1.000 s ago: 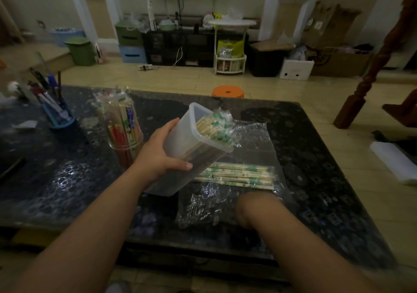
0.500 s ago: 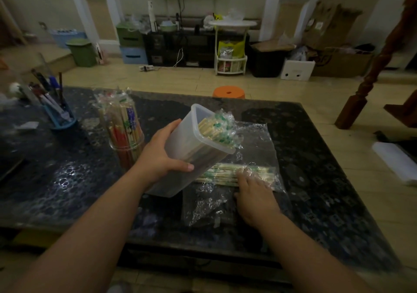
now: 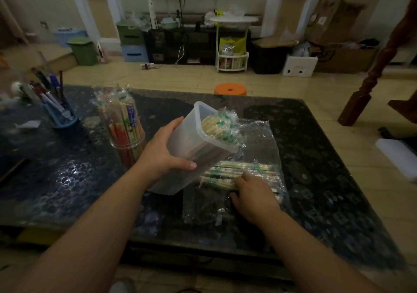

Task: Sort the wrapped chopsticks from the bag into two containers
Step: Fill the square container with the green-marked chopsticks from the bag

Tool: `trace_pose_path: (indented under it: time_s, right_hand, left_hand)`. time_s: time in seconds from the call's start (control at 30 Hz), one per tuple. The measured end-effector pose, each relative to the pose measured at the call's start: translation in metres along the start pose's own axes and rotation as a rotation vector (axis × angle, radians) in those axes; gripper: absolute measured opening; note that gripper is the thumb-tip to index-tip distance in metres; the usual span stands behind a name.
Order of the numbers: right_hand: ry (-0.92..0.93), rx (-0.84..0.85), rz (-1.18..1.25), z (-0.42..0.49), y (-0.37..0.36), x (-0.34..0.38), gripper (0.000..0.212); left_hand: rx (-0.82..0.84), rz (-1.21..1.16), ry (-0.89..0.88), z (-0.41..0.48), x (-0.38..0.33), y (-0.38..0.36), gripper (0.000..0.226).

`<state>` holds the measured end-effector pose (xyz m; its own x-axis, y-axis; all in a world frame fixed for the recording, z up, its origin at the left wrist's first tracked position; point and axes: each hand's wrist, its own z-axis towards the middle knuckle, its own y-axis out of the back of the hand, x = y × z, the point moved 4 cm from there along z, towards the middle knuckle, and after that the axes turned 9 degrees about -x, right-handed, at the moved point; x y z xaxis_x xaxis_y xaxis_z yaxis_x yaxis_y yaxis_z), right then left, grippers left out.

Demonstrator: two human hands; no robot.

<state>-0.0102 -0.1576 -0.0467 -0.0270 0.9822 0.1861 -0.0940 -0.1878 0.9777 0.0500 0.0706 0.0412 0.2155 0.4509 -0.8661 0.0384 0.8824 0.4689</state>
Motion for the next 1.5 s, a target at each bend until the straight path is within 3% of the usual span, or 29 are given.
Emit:
trace_pose_path:
  time_s: [0.67,0.87,1.17,1.5]
  right_hand:
    - [0.028,-0.009,-0.016,0.002,-0.007,0.004,0.043]
    - [0.011,0.077,-0.022,-0.002,-0.010,0.006,0.050]
    - [-0.077,0.079,0.001,0.004,-0.010,0.002,0.050]
    - [-0.053,0.045,0.010,0.006,-0.008,0.000,0.052]
  left_hand:
    - [-0.009,0.002,0.001,0.001,0.000,0.000,0.126]
    - [-0.010,0.013,-0.004,0.002,0.004,0.000,0.122]
    - [-0.010,0.022,-0.014,0.003,0.004,0.000,0.122]
    - [-0.007,0.012,0.001,0.004,0.006,0.000,0.122]
